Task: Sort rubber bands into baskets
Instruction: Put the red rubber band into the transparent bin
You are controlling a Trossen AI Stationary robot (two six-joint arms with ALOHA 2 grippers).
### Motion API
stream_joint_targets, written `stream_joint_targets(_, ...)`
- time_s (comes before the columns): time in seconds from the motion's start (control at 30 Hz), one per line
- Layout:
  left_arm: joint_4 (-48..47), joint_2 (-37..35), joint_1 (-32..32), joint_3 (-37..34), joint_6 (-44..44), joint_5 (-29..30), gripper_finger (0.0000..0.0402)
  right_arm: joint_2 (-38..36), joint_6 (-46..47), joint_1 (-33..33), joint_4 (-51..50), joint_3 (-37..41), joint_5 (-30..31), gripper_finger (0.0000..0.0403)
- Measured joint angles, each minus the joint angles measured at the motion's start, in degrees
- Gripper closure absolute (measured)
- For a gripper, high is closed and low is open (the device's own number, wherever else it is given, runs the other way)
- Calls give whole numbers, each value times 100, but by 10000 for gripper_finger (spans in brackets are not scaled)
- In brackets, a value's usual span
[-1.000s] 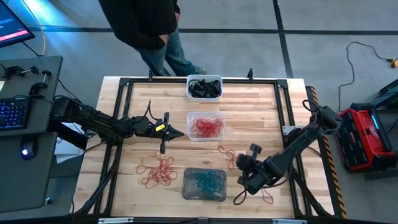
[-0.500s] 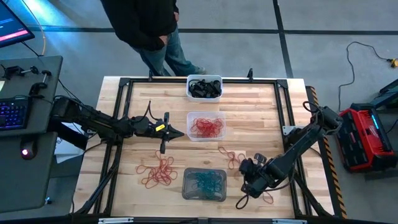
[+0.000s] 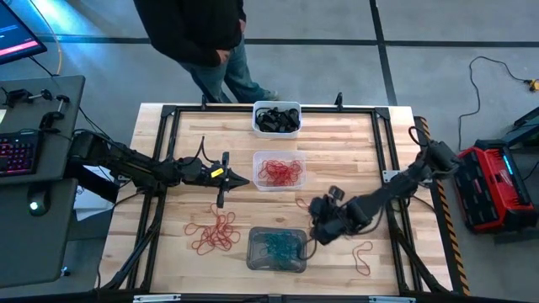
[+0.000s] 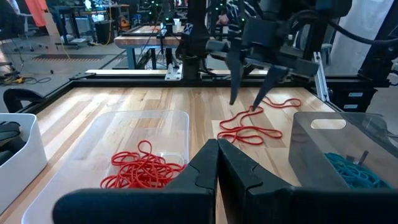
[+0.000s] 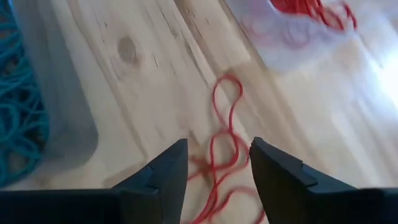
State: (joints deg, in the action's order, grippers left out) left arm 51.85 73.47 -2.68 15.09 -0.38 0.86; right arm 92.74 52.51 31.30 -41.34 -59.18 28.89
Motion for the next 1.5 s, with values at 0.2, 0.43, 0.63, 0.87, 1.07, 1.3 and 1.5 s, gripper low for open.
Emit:
stream_joint_targets(0.2,-17,1,0,-2,0,-2,401,125,-1417,-491,508,2,-389,267)
stream_joint_targets(0.43,-26,2,1,-2,4,-2,402,130,-2095,-1037,1971,901,-1285,272)
stream_joint_targets(0.63,-97,1,0,-2,3,0,402,130,-2454,-1413,2614,1320,-1274,272)
stream_joint_targets(0.87,-159,0,2,-2,7,0,401,128,-2543,-1658,2987,1652,-1893,278)
stream_joint_targets(1.07,-164,1,0,-1,55,-1,402,126,-2547,-1804,3073,1698,-2025,327)
stream_joint_targets(1.3,-168,1,1,-1,57,-1,401,123,-2708,-1848,3039,1634,-2290,391)
stream_joint_targets(1.5,-168,2,0,-2,54,-1,402,123,-3042,-1678,3031,1205,-2306,399)
